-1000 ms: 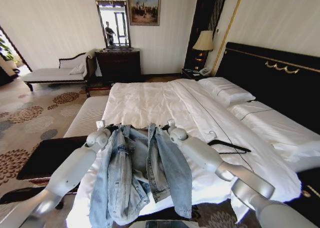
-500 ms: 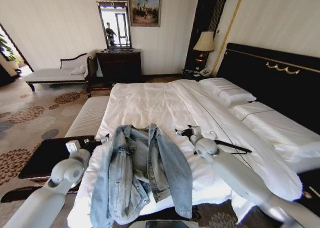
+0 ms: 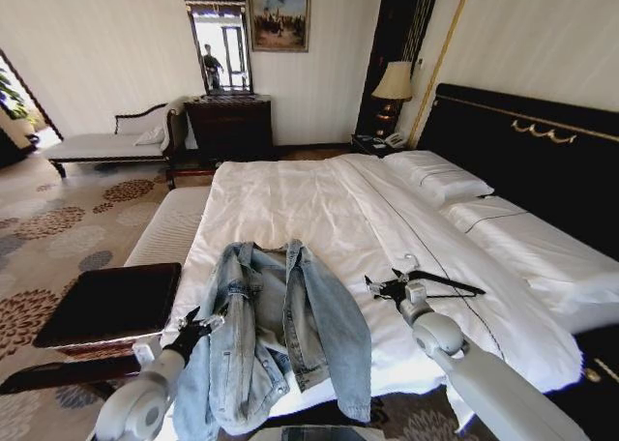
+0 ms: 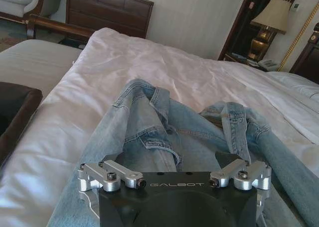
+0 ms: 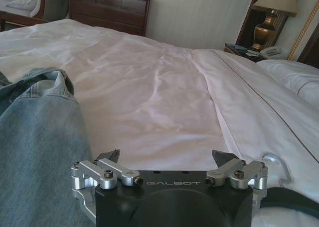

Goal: Pick up the clothes from the bed and hang them on the clothes hanger.

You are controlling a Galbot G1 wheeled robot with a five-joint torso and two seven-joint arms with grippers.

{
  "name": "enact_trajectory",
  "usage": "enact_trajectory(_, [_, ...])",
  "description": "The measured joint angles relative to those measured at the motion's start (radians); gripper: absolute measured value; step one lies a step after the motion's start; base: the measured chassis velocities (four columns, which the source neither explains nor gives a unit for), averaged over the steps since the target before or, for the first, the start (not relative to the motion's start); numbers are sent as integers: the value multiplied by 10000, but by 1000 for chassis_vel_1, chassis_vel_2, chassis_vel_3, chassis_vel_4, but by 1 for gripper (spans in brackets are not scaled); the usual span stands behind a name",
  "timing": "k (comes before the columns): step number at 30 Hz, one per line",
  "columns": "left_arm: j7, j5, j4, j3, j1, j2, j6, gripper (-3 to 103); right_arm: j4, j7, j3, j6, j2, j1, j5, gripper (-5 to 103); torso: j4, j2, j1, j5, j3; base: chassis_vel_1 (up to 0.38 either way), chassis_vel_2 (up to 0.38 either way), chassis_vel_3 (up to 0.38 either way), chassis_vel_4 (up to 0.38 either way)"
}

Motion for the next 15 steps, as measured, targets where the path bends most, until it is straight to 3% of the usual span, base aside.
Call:
enact_trajectory(5, [129,405,-24,-70,413,-369,-272,100,313,1,378,-83,22,-740,627,100,2,0,-1,-3,-1,0,0,0,0])
enact_trajectory(10, [228,574,-70,-28,714,-659,-372,100,362,-176,648,16,31,-1220,308,100,0,-1,1,-3,1,0,0,0,0])
enact_trajectory(15, [364,751,37,103,1174,-811,-607,100,1017,-131,772,-366,222,-1707,1634,100,2,-2,1,-3,1,0,0,0,0])
